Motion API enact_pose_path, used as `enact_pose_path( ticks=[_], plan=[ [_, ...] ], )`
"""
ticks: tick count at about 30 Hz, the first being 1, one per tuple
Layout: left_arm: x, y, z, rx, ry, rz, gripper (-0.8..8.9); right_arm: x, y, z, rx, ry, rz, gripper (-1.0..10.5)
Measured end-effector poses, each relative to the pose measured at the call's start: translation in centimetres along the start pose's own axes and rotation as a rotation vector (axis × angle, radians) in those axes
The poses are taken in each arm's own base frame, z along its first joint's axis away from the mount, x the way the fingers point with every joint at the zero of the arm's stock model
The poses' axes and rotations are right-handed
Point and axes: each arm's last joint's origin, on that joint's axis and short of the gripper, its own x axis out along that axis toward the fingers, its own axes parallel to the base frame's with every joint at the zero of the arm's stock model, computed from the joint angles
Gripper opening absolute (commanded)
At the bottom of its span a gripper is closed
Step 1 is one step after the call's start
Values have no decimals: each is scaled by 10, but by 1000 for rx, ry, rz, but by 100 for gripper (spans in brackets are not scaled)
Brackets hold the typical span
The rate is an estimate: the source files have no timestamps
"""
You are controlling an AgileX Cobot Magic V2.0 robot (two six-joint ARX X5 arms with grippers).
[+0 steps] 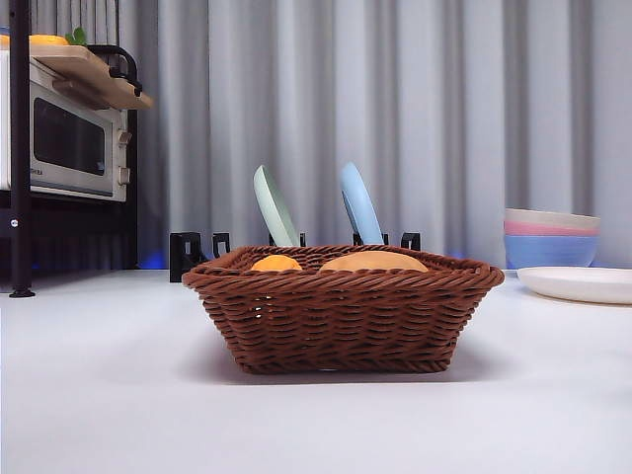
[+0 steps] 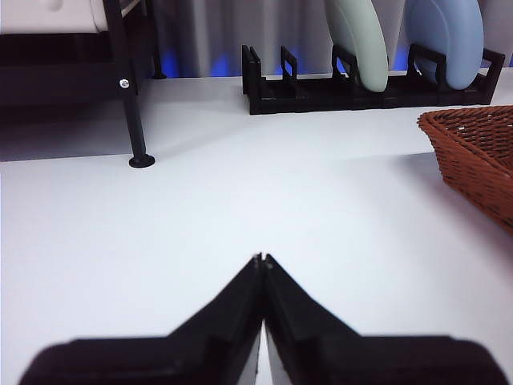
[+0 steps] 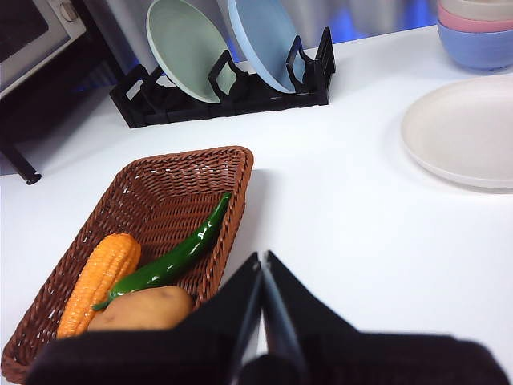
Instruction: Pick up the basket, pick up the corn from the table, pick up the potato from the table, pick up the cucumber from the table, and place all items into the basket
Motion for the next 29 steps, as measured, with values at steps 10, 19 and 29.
enact_pose_path(
  ticks=[10, 19, 29],
  plan=[
    [0, 0, 0, 0, 0, 0, -3, 0, 0, 0, 2, 0, 0, 2],
    [0, 0, 0, 0, 0, 0, -3, 0, 0, 0, 2, 0, 0, 2],
    [0, 0, 0, 0, 0, 0, -3, -6, -6, 0, -267, -57, -32, 2]
  ],
)
